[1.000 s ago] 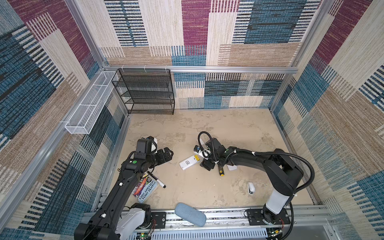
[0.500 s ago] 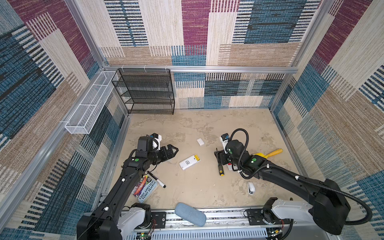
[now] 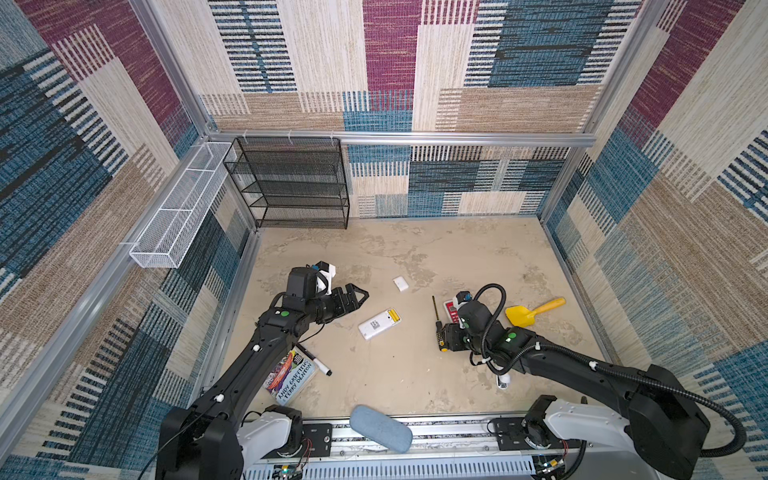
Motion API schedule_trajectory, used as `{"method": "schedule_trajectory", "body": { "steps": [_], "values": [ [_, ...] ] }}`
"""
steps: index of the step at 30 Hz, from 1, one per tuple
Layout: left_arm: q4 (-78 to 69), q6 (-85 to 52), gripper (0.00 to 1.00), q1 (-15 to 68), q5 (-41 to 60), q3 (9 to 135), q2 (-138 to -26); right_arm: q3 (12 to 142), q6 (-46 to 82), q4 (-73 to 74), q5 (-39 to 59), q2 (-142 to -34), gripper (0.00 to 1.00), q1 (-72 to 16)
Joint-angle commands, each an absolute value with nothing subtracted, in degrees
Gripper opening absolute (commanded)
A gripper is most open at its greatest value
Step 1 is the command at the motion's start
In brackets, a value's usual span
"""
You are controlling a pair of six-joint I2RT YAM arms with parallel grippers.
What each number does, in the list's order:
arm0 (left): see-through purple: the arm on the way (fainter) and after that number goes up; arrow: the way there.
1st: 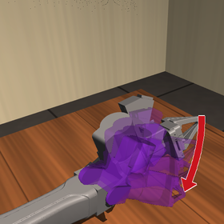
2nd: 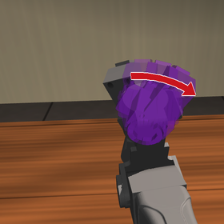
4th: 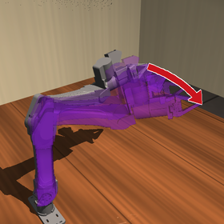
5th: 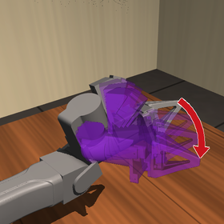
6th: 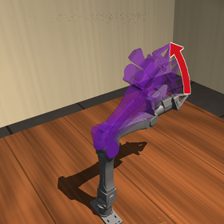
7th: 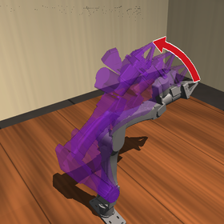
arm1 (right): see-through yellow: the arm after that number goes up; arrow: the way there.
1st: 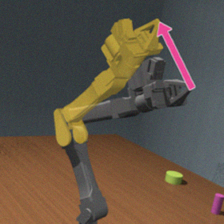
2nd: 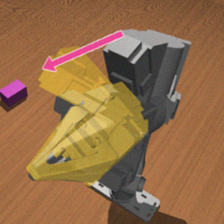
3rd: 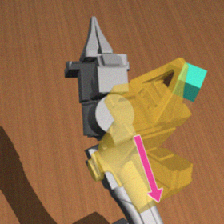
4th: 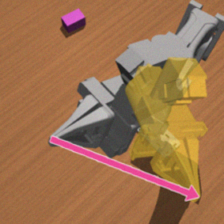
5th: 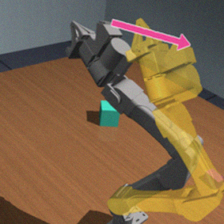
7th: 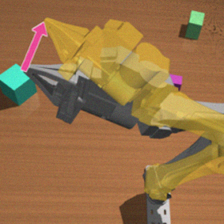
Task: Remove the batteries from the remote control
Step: 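Move the right gripper to the black-and-yellow screwdriver and grasp its handle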
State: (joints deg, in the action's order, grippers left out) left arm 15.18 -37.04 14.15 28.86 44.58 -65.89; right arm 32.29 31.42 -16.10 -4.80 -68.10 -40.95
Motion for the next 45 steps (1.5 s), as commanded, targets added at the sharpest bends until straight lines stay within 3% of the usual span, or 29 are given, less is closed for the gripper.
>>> {"method": "schedule_trajectory", "body": {
  "steps": [1, 12, 24, 28, 36, 45],
  "values": [
    [12.15, -38.30, 0.94, 14.71, 29.61, 45.30, -66.67, 31.97, 33.49, -11.87, -3.13, -69.79, 0.57, -41.13],
    [10.59, -38.45, 0.93, 15.91, 30.14, 46.05, -69.49, 35.58, 33.72, -12.39, -8.41, -78.36, 0.57, -45.31],
    [10.19, -38.40, 0.93, 16.00, 30.37, 45.99, -70.05, 40.34, 35.33, -17.80, -14.24, -88.69, 0.38, -47.54],
    [10.37, -38.23, 0.93, 16.00, 30.40, 46.22, -70.15, 41.04, 35.02, -17.84, -13.94, -90.43, 0.24, -47.87],
    [10.31, -38.67, 0.95, 16.04, 30.50, 46.57, -70.80, 40.01, 26.85, -13.28, -11.17, -86.21, 0.00, -48.50],
    [6.66, -40.76, 0.92, 18.90, 29.25, 48.39, -72.22, 41.74, 14.35, -11.03, -8.10, -78.62, 0.00, -50.38]
  ]
}}
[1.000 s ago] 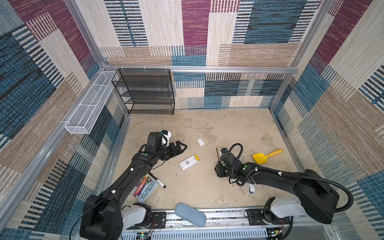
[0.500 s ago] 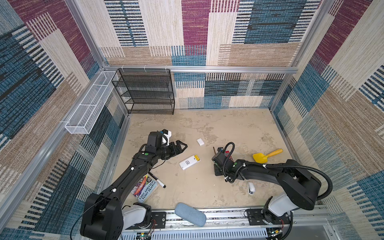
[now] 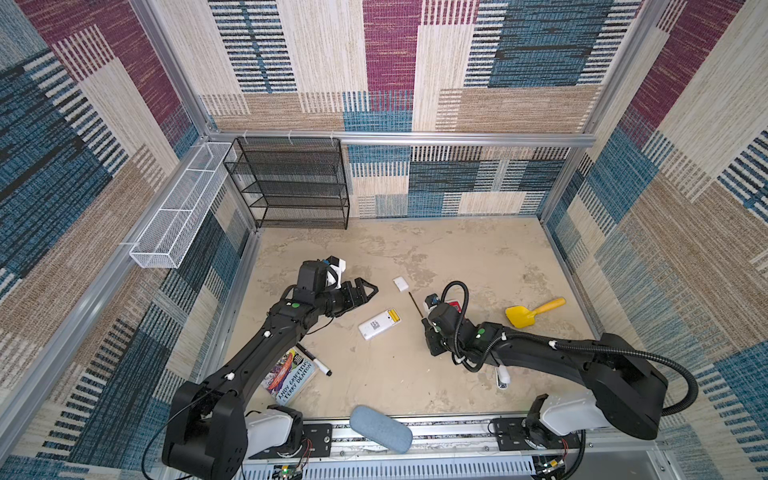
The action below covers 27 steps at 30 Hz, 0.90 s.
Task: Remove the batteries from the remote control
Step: 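Move the right gripper to the black-and-yellow screwdriver and grasp its handle, then lift the screwdriver with the right gripper while the left gripper reaches toward the white remote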
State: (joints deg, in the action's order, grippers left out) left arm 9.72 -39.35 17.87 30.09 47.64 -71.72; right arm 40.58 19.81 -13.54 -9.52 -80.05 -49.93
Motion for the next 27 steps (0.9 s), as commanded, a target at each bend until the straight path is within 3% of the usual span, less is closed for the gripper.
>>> {"method": "schedule_trajectory", "body": {
  "steps": [1, 8, 21, 27],
  "values": [
    [5.30, -41.47, 0.91, 19.57, 28.76, 48.35, -72.48, 42.28, 13.78, -11.22, -8.08, -78.25, 0.00, -50.65],
    [-7.12, -48.45, 0.84, 24.06, 26.13, 45.73, -75.58, 45.77, 13.03, -11.73, -7.84, -76.60, 0.00, -51.42],
    [-24.31, -57.68, 0.61, 27.07, 23.11, 42.83, -81.67, 47.96, 11.92, -11.18, -4.90, -75.75, 0.00, -52.16],
    [-26.76, -60.04, 0.43, 27.39, 23.34, 43.83, -84.77, 48.68, 10.75, -11.07, -6.69, -75.98, 0.00, -53.02]
  ]
}}
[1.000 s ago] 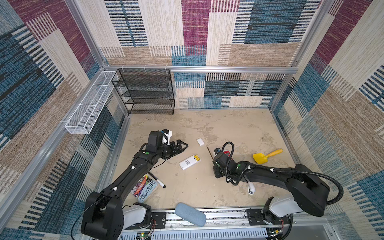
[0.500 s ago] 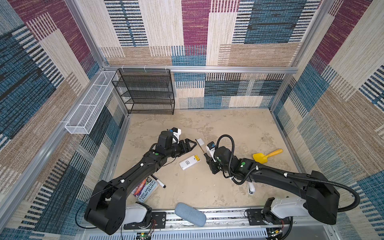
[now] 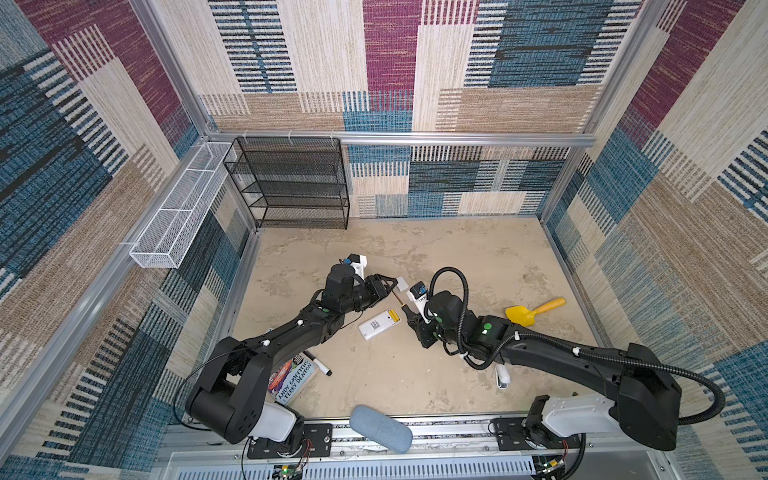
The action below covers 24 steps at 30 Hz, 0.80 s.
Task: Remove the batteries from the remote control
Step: 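Lift the screwdriver with the right gripper while the left gripper reaches toward the white remote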
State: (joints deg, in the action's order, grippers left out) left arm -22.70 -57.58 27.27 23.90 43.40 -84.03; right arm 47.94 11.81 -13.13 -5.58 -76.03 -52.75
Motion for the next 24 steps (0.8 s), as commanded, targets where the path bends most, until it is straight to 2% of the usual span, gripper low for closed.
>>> {"method": "schedule_trajectory", "body": {
  "steps": [1, 11, 16, 20, 24],
  "values": [
    [-27.50, -60.68, 0.39, 27.42, 23.34, 43.61, -85.07, 48.85, 10.57, -11.27, -7.44, -76.04, 0.00, -53.20],
    [-31.73, -63.62, 0.02, 27.42, 23.29, 40.97, -85.34, 50.77, 8.58, -11.45, -10.27, -77.75, 0.00, -53.50],
    [-30.32, -64.50, 0.00, 27.33, 22.87, 40.67, -84.55, 49.22, 5.14, -7.06, -11.54, -76.66, 0.00, -53.43],
    [-33.40, -67.35, 0.00, 27.04, 22.73, 39.37, -83.86, 45.22, -0.50, 0.27, -8.73, -71.49, 0.24, -53.44],
    [-37.24, -71.29, 0.00, 25.49, 23.50, 38.00, -82.43, 41.35, -4.31, 5.91, -6.31, -64.57, 0.73, -53.42]
  ]
}}
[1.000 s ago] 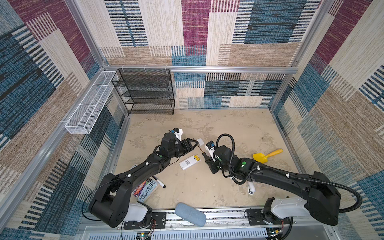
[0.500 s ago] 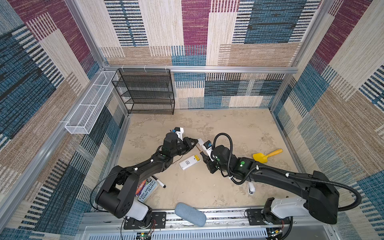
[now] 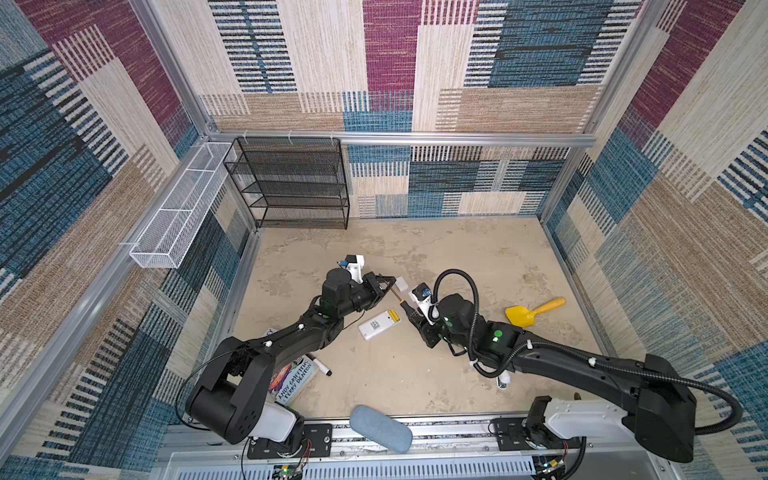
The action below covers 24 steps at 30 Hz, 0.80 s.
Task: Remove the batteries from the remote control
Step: 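Lift the screwdriver with the right gripper while the left gripper reaches toward the white remote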
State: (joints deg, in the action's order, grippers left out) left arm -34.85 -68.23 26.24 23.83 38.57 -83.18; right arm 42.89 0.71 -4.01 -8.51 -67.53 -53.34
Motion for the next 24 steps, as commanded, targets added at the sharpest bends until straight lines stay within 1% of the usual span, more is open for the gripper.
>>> {"method": "schedule_trajectory", "body": {
  "steps": [1, 2, 3, 5, 8, 10, 12, 15, 20, 24],
  "values": [
    [-37.52, -72.09, 0.00, 24.86, 24.02, 37.81, -81.96, 40.44, -6.11, 6.76, -4.99, -63.20, 0.83, -53.42],
    [-37.66, -72.89, 0.00, 24.35, 24.44, 37.58, -81.47, 39.99, -7.16, 7.18, -4.37, -62.34, 0.90, -53.36],
    [-37.77, -73.84, 0.00, 23.81, 24.77, 37.29, -80.96, 39.99, -8.07, 7.26, -3.93, -61.81, 0.94, -53.27],
    [-37.92, -75.59, 0.00, 22.79, 25.18, 36.77, -80.02, 41.40, -9.16, 5.48, -2.80, -62.00, 0.96, -52.66],
    [-38.94, -78.20, 0.00, 21.83, 25.14, 35.72, -78.69, 43.90, -10.53, 2.57, -1.64, -64.13, 0.96, -52.32],
    [-39.78, -80.01, 0.00, 21.16, 25.39, 35.02, -78.16, 44.75, -11.16, 1.98, -1.49, -65.39, 0.95, -52.19],
    [-40.93, -81.89, 0.00, 20.67, 25.39, 34.09, -77.66, 45.49, -11.34, 1.76, -0.47, -66.79, 0.91, -51.67],
    [-41.94, -83.59, 0.00, 20.00, 25.57, 33.18, -77.01, 46.51, -11.27, 1.56, 3.21, -69.15, 0.80, -50.35],
    [-43.43, -86.59, 0.00, 18.86, 25.90, 31.68, -76.55, 47.40, -10.90, 2.47, 8.15, -71.12, 0.74, -48.40],
    [-47.50, -89.86, 0.00, 18.11, 26.90, 30.65, -77.56, 48.07, -10.76, 2.35, 10.35, -72.09, 0.71, -47.34]
  ]
}}
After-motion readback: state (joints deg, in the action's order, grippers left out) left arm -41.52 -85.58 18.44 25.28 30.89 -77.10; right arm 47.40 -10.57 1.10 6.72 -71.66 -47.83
